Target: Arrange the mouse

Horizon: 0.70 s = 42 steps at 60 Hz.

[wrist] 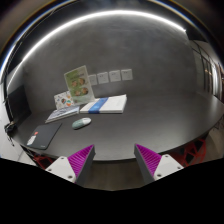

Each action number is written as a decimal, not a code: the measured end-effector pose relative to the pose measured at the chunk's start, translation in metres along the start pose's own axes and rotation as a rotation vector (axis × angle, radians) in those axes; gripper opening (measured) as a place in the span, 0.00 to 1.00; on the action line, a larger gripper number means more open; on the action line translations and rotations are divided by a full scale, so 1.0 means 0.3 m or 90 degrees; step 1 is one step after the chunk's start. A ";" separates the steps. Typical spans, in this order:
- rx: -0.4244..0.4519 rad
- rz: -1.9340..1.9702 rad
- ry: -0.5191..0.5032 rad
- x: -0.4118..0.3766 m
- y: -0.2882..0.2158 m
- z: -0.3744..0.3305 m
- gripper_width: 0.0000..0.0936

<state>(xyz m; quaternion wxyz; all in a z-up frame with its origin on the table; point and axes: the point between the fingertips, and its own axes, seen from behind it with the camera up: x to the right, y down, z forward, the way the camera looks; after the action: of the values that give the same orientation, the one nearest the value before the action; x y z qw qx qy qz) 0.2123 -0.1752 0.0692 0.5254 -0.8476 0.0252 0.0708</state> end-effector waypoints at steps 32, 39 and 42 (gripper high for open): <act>-0.102 -0.111 -0.087 -0.592 0.086 0.489 0.87; -0.139 -0.100 -0.054 -0.655 0.093 0.650 0.90; -0.130 -0.109 -0.024 -0.659 0.065 0.719 0.88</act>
<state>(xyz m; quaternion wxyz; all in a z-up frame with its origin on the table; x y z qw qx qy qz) -0.0057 0.0028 -0.0136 0.4411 -0.8940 -0.0649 0.0440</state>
